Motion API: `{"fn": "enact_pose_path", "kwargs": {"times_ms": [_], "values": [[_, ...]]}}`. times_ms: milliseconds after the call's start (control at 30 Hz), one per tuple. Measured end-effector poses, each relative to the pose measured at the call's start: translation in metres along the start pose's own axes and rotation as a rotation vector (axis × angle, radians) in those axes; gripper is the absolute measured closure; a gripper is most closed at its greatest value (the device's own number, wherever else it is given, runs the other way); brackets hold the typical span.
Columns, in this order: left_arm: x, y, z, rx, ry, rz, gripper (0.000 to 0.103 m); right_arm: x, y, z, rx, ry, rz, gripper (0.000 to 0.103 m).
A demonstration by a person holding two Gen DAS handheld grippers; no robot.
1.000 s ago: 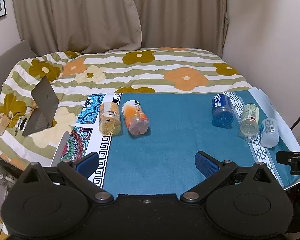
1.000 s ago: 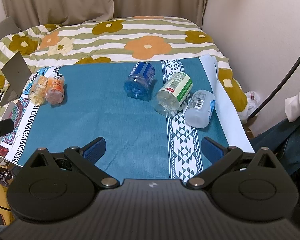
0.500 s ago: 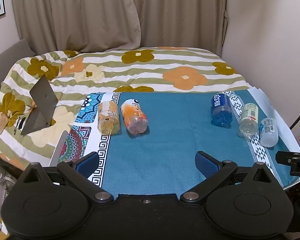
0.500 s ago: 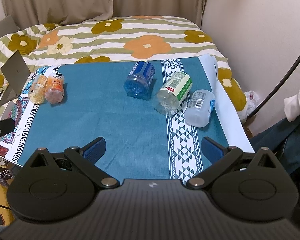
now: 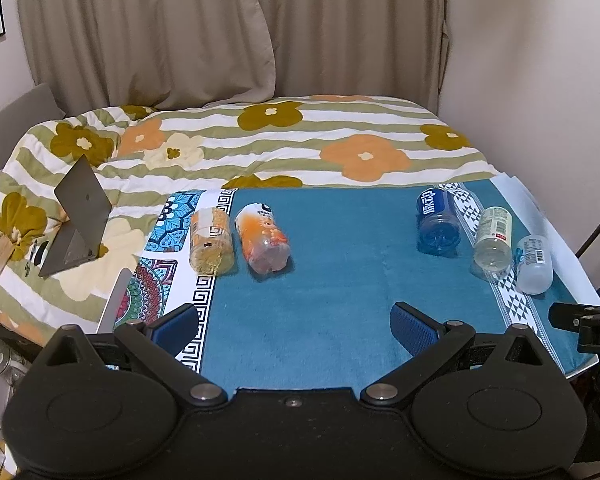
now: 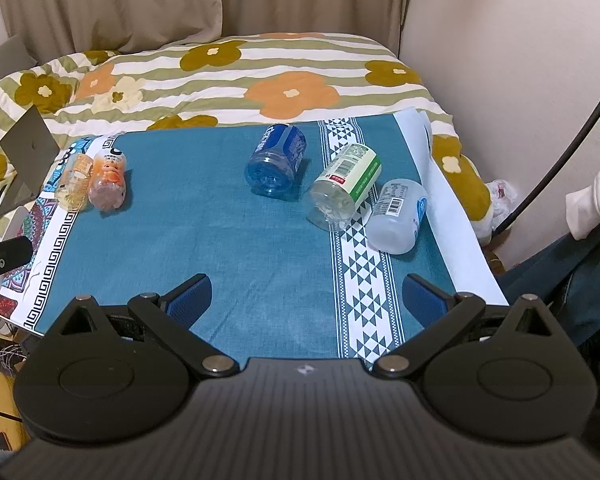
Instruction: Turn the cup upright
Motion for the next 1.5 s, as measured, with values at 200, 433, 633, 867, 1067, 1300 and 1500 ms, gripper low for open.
{"fn": "enact_pose_path", "kwargs": {"times_ms": [200, 433, 633, 867, 1067, 1300, 1500], "values": [[0.003, 0.0, 0.002, -0.003, 0.002, 0.004, 0.0, 0.0, 0.0, 0.0, -0.001, 0.0, 0.001, 0.0], [0.005, -0.001, 0.003, -0.005, 0.003, 0.007, 0.0, 0.003, 0.0, 0.001, -0.001, -0.001, 0.003, 0.0], [0.006, -0.002, 0.004, -0.005, -0.001, 0.006, 0.0, 0.003, 0.0, 0.002, -0.001, 0.0, 0.004, 0.0], [0.004, -0.001, 0.007, -0.009, -0.003, -0.003, 0.0, 0.006, -0.001, 0.001, -0.001, -0.001, 0.006, 0.0], [0.005, -0.001, 0.005, -0.009, 0.004, -0.003, 0.0, 0.007, -0.002, 0.001, 0.002, 0.001, 0.007, 0.0], [0.01, -0.01, 0.002, -0.003, 0.009, 0.006, 0.0, 0.013, -0.008, 0.006, 0.014, -0.008, 0.014, 0.0], [0.028, -0.035, 0.015, -0.011, 0.044, 0.044, 0.0, 0.025, -0.018, 0.003, 0.018, -0.057, 0.041, 0.0]]}}
Point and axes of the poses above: each gripper's, at about its wrist camera, not at the fingertips, and z roughly the way its jaws point, x to its right, y to its underside, the point moved 4 cm from there along z, roughly the way its jaws point, and after that the axes turned 4 degrees about y, right-handed, at the moved point
